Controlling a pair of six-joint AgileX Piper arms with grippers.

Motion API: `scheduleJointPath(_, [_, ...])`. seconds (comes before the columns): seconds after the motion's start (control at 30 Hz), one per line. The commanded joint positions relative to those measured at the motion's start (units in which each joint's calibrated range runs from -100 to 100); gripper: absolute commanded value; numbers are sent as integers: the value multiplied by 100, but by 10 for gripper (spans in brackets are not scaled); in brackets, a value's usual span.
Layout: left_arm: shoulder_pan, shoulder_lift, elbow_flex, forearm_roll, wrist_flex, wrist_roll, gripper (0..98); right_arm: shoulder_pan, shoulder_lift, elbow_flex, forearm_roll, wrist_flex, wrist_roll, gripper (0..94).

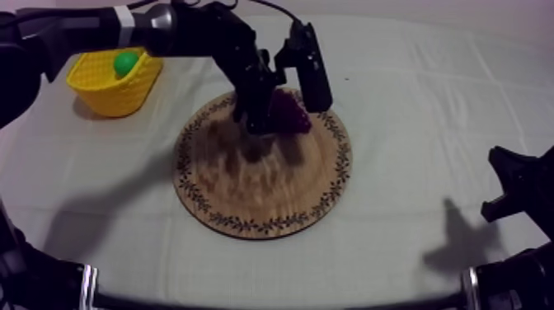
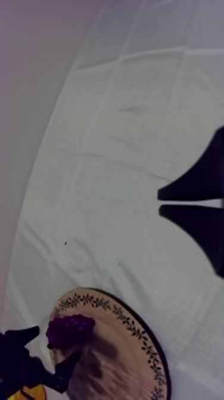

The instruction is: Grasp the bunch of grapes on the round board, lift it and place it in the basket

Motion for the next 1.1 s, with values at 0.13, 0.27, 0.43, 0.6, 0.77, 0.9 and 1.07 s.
scheduleJointPath(0.13, [-17, 351, -398, 4, 179, 41, 952, -2, -1, -3, 1, 4, 1, 4])
scheduleJointPath(0.27, [-18, 536, -642, 15, 352, 104, 948, -2, -1, -3, 1, 4, 1, 4])
scheduleJointPath(0.43, [-20, 681, -792, 23, 399, 177, 899, -2, -1, -3, 1, 4, 1, 4])
scheduleJointPath(0.6, [-22, 752, -863, 37, 407, 265, 796, -2, -1, -3, 1, 4, 1, 4])
scheduleJointPath(0.77, [-51, 748, -877, 39, 408, 312, 713, -2, -1, -3, 1, 4, 1, 4])
scheduleJointPath(0.9, [-79, 634, -807, 59, 415, 313, 681, -2, -1, -3, 1, 4, 1, 4])
scheduleJointPath(1.07, [-153, 273, -583, 246, 535, 171, 633, -2, -1, -3, 1, 4, 1, 4])
